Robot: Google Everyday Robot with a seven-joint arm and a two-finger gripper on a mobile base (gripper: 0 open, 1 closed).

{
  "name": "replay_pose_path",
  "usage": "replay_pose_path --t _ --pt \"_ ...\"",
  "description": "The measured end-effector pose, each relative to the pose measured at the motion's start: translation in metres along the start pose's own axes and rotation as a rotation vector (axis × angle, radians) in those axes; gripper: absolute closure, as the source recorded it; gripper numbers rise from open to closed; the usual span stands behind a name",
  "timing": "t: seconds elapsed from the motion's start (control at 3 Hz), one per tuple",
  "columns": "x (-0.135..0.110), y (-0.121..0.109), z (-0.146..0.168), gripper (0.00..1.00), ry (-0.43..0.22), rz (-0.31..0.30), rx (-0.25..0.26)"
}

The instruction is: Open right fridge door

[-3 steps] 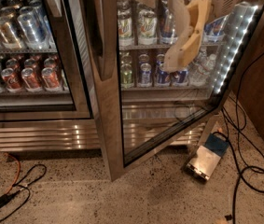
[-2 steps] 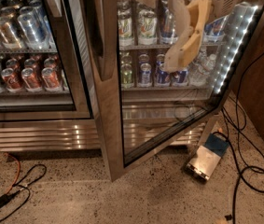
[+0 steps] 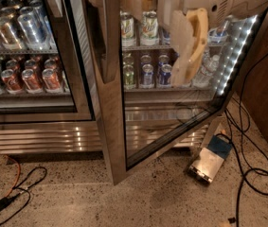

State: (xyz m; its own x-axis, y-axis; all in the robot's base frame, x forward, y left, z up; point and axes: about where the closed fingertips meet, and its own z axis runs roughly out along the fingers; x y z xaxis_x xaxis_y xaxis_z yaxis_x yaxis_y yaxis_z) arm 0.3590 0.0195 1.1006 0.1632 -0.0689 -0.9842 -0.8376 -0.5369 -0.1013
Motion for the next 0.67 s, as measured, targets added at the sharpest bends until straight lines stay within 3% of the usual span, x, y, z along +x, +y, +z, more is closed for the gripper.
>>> replay_pose_path --t 0.33,0.67 --pt "-0.006 0.01 -0.001 0.0 -0.017 0.017 -0.015" --pt "-0.024 0.022 -0.023 0.0 -0.017 0.036 0.043"
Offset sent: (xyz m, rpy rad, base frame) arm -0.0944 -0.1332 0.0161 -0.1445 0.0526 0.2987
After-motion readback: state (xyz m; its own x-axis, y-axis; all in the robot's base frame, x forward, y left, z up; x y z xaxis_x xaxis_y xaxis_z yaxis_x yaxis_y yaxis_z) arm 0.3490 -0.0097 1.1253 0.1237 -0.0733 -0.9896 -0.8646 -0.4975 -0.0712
